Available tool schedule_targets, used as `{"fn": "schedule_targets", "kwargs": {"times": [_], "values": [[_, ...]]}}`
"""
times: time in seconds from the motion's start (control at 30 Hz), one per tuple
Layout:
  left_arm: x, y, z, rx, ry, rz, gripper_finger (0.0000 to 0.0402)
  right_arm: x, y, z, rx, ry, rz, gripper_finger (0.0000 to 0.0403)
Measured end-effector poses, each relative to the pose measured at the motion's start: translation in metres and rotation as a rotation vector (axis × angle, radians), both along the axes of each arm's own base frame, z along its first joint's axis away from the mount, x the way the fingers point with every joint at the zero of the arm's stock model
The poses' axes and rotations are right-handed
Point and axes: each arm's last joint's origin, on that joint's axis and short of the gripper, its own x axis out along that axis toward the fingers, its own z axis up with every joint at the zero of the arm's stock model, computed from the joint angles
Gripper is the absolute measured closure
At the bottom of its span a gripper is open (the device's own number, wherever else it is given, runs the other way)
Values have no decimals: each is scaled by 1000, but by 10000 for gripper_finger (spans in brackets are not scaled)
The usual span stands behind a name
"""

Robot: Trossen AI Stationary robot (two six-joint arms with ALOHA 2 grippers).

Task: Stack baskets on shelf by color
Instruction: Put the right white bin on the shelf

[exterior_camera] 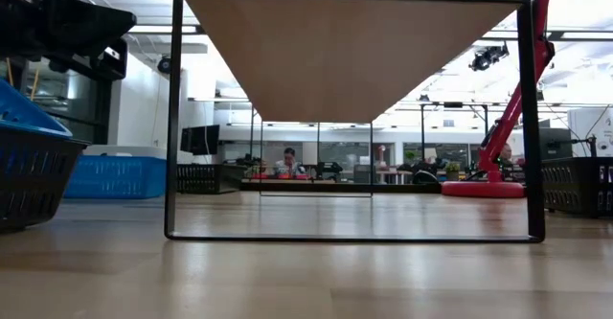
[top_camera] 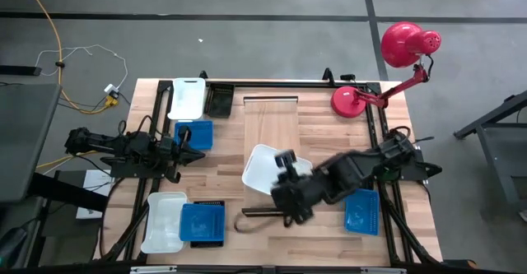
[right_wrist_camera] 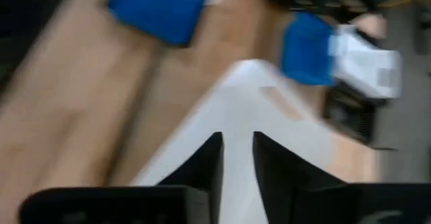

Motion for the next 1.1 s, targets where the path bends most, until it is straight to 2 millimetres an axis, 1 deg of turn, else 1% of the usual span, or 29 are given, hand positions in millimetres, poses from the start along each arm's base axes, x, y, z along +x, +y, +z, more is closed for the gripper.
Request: {"fn": "schedule_targets", "kwargs": {"times": [0.1,0.13,0.23,0.3,0.37,0.47,0.57,0.67,0.73,0.97,1.1], "values": [[0,0,0,0,0,0,401,22,-24,-6,-10,-43,-102,388],[0,0,0,0,0,-1,401,29,-35,-8,-3,-51,-143,395],[0,0,0,0,0,0,401,48,-69,-16,15,-57,-260,391],[0,0,0,0,0,0,401,56,-92,-23,12,-36,-326,397],[0,0,0,0,1,0,401,62,-114,-28,14,-17,-378,401],[0,0,0,0,0,0,401,63,-139,-31,28,7,-444,401],[0,0,0,0,0,0,401,61,-161,-33,121,56,-481,402],[0,0,0,0,0,0,401,61,-173,-37,185,91,-493,402],[0,0,0,0,0,0,401,63,-177,-42,189,109,-499,402],[0,0,0,0,1,-2,401,69,-173,-58,254,203,-451,403],[0,0,0,0,1,-2,401,71,-172,-60,252,209,-427,403]]}}
